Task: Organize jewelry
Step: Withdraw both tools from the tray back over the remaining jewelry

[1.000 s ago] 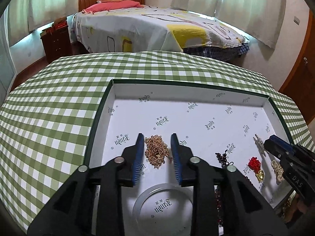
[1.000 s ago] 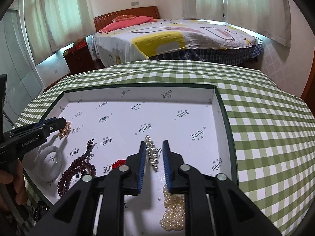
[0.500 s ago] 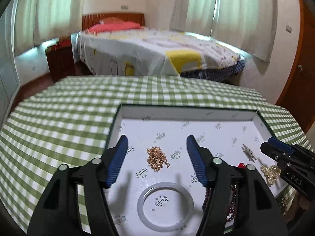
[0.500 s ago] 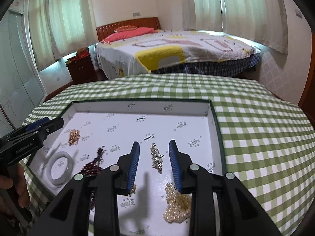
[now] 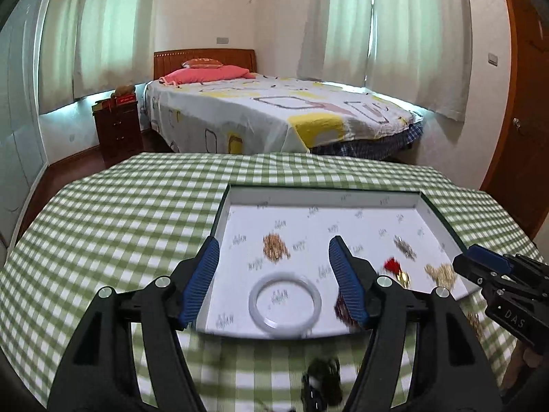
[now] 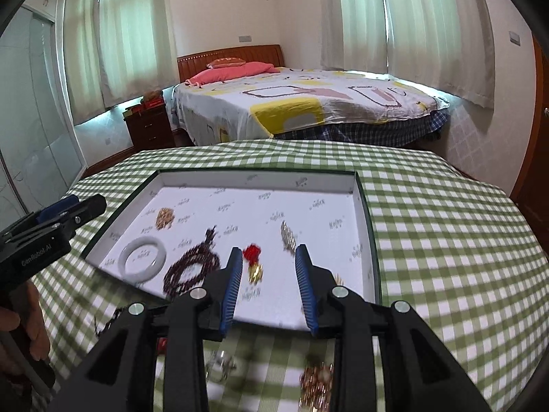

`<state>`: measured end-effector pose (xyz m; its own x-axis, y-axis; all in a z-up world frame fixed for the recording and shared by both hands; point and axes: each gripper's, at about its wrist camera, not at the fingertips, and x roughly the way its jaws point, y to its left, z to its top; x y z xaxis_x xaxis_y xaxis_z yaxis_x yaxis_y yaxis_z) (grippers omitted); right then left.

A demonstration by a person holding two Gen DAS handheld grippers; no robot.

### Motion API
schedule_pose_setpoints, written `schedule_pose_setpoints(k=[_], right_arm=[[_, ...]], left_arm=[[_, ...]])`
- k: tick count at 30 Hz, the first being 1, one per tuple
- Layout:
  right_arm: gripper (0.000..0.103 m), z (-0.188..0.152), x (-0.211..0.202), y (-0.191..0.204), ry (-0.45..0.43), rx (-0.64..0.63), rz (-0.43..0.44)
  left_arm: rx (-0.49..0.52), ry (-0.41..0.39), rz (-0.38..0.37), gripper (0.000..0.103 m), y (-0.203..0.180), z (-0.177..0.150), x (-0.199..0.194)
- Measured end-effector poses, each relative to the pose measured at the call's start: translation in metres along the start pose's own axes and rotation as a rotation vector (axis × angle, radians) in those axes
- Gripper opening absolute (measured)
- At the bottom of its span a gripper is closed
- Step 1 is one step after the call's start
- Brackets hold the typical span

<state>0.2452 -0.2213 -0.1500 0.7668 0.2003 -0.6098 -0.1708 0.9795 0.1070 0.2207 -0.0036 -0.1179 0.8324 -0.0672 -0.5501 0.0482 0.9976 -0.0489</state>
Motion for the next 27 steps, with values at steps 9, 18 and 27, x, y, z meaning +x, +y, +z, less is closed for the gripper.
schedule_pose_setpoints(k=[9, 18, 27], right_arm=[[0.033, -0.028, -0.017, 0.004, 0.032, 0.007, 0.004], [0.033, -0.052, -0.028, 0.007, 0.054, 0.011, 0.008], [0.033, -0.061, -0.034, 0.007, 0.058, 0.015, 0.011]], left_arm=[[-0.001, 0.049, 0.007, 0.065, -0.002, -0.031, -0.023], [-0.009, 0.117, -0.002, 0.065, -0.002, -0.064, -0.031], [0.001, 0.173, -0.009, 0.065, -0.008, -0.088, -0.026]])
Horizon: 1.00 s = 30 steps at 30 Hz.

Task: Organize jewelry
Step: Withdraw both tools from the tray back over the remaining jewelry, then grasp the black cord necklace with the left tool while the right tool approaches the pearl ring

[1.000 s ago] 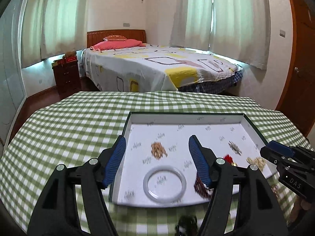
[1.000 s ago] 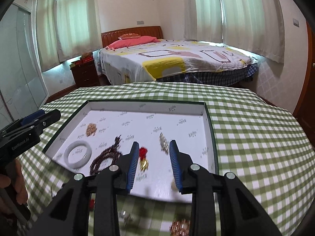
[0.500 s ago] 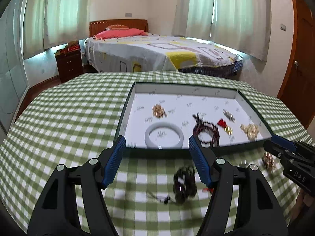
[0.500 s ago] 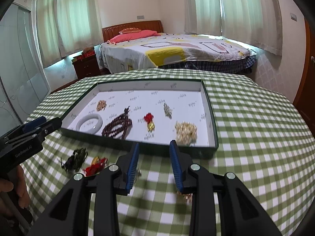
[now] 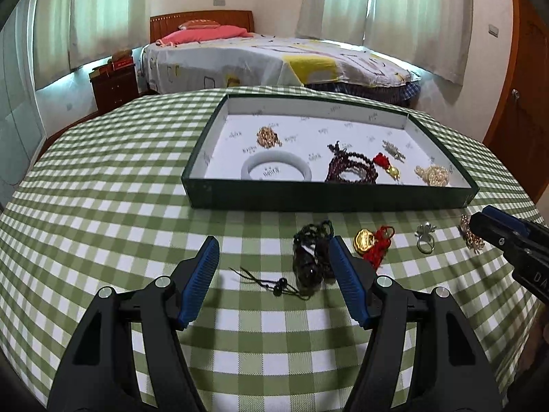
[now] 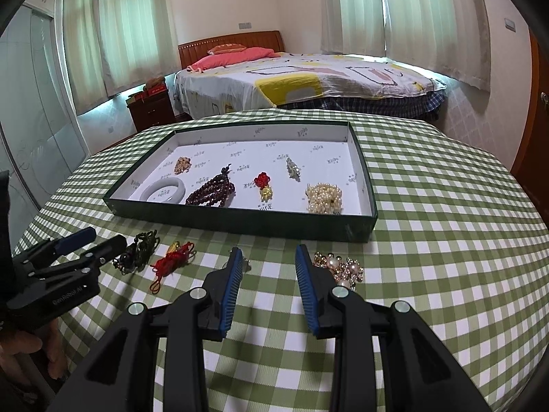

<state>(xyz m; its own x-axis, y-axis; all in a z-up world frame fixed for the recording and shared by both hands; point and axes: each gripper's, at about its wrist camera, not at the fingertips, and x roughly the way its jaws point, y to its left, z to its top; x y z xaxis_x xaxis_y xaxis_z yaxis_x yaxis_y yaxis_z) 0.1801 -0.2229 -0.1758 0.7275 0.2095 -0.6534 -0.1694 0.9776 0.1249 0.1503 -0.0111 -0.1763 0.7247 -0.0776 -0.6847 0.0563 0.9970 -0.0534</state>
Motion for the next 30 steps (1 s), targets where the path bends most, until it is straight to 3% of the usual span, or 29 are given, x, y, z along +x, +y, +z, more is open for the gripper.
schedule_pose_setpoints(k=[8, 12, 17, 24, 30], right_arm=[[0.033, -0.001, -0.002, 0.0, -0.001, 0.004, 0.003], [0.033, -0.001, -0.001, 0.0, 0.0, 0.004, 0.004], [0.033, -0.001, 0.001, 0.002, 0.004, 0.001, 0.007], [0.033, -0.001, 0.003, 0.004, 0.007, -0.002, 0.008], [0.033, -0.002, 0.006, 0.01, 0.017, -0.009, 0.018]], left_arm=[[-0.021, 0.031, 0.01, 0.062, 0.006, -0.002, 0.006], [-0.028, 0.045, 0.02, 0.055, 0.009, -0.003, 0.007], [0.004, 0.05, -0.001, 0.055, 0.002, -0.003, 0.008], [0.014, 0.083, -0.041, 0.024, 0.002, -0.003, 0.015], [0.049, 0.043, -0.044, 0.017, -0.004, -0.004, 0.008]])
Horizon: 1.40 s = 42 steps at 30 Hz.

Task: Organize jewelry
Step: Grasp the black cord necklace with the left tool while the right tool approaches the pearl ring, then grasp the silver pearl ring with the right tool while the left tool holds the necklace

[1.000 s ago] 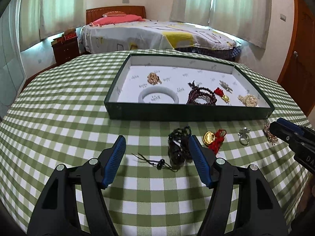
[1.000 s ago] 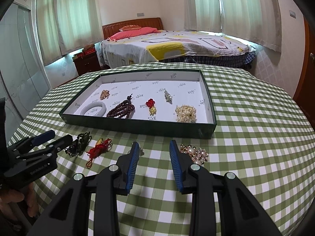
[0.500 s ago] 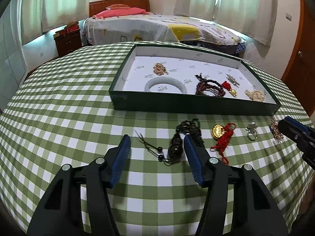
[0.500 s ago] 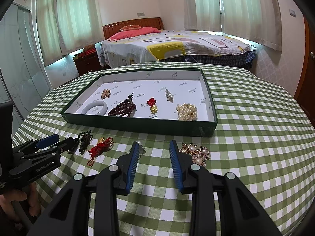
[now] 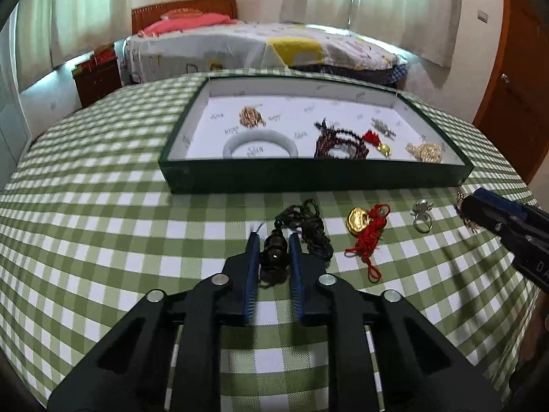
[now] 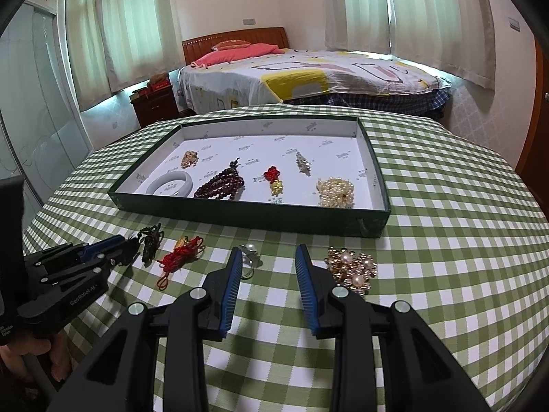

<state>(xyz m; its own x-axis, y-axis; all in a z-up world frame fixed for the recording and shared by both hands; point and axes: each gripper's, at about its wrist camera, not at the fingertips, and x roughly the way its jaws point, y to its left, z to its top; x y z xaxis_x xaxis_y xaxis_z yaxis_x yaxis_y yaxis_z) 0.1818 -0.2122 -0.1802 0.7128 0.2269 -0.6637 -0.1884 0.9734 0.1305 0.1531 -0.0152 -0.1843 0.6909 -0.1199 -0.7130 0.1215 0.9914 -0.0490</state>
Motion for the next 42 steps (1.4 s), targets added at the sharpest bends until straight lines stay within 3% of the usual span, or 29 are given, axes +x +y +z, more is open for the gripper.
schedule_pose_setpoints(k=[8, 21, 24, 34, 36, 42], right_arm=[[0.033, 0.008, 0.015, 0.014, 0.022, -0.026, 0.014], [0.033, 0.007, 0.044, 0.014, 0.113, -0.02, -0.006], [0.025, 0.004, 0.045, 0.013, 0.118, -0.017, -0.004], [0.022, -0.001, 0.039, 0.011, 0.096, -0.015, 0.01], [0.014, 0.0, 0.037, 0.012, 0.087, -0.015, 0.012], [0.014, -0.001, 0.036, 0.011, 0.088, -0.018, 0.017]], left_arm=[[-0.03, -0.05, 0.016, 0.017, 0.01, 0.007, -0.012], [-0.051, -0.056, 0.022, 0.017, 0.019, 0.008, -0.015], [-0.053, -0.055, 0.023, 0.017, 0.02, 0.008, -0.015], [-0.058, -0.053, 0.027, 0.017, 0.022, 0.008, -0.014], [-0.058, -0.056, 0.027, 0.017, 0.021, 0.009, -0.015], [-0.056, -0.058, 0.025, 0.017, 0.02, 0.009, -0.017]])
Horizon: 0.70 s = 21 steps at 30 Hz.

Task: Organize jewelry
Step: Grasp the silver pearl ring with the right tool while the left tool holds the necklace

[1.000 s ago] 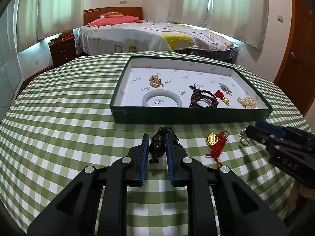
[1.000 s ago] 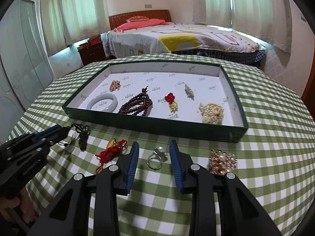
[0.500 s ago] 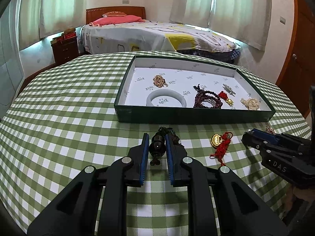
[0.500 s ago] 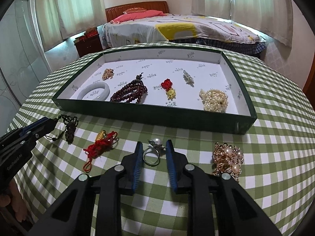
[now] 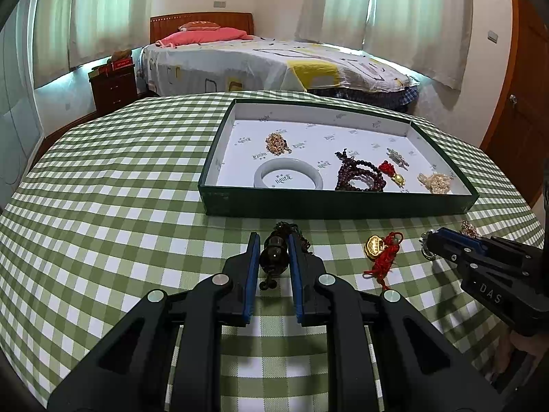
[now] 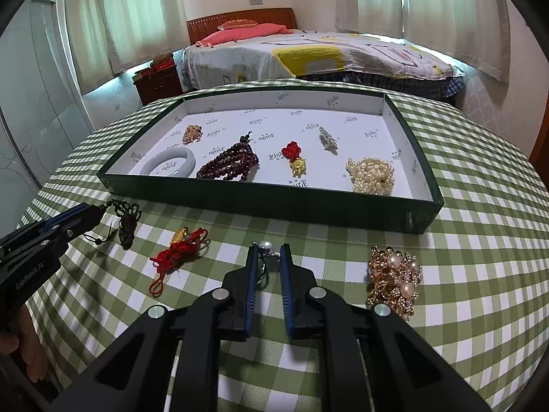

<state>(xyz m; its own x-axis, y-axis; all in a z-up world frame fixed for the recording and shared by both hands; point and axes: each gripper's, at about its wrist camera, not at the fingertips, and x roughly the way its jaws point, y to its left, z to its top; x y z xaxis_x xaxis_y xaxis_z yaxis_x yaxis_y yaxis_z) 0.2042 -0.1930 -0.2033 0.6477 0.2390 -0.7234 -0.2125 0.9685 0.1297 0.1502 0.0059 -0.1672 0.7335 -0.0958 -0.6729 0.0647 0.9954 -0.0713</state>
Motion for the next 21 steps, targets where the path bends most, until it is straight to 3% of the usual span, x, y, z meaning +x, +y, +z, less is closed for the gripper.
schedule_pose_setpoints(k=[4, 9, 12, 18, 20, 21], right_arm=[[0.016, 0.0, 0.002, -0.002, 0.012, 0.005, 0.002], [0.032, 0.001, 0.006, 0.004, 0.019, -0.006, 0.006], [0.035, 0.002, 0.008, 0.008, 0.017, -0.018, -0.004], [0.034, 0.002, 0.009, 0.011, 0.015, -0.027, -0.005], [0.021, 0.002, 0.009, 0.012, 0.014, -0.033, 0.006], [0.019, 0.001, 0.009, 0.012, 0.013, -0.032, 0.015]], left_arm=[[-0.003, 0.003, -0.004, 0.017, 0.0, 0.0, -0.001], [-0.002, 0.004, -0.003, 0.017, -0.002, 0.0, 0.0], [-0.002, 0.007, -0.004, 0.017, -0.003, -0.001, 0.0], [-0.004, 0.012, -0.004, 0.017, -0.003, -0.002, 0.003], [-0.004, 0.014, -0.004, 0.017, -0.003, -0.002, 0.004], [-0.004, 0.015, -0.005, 0.017, -0.003, -0.002, 0.004]])
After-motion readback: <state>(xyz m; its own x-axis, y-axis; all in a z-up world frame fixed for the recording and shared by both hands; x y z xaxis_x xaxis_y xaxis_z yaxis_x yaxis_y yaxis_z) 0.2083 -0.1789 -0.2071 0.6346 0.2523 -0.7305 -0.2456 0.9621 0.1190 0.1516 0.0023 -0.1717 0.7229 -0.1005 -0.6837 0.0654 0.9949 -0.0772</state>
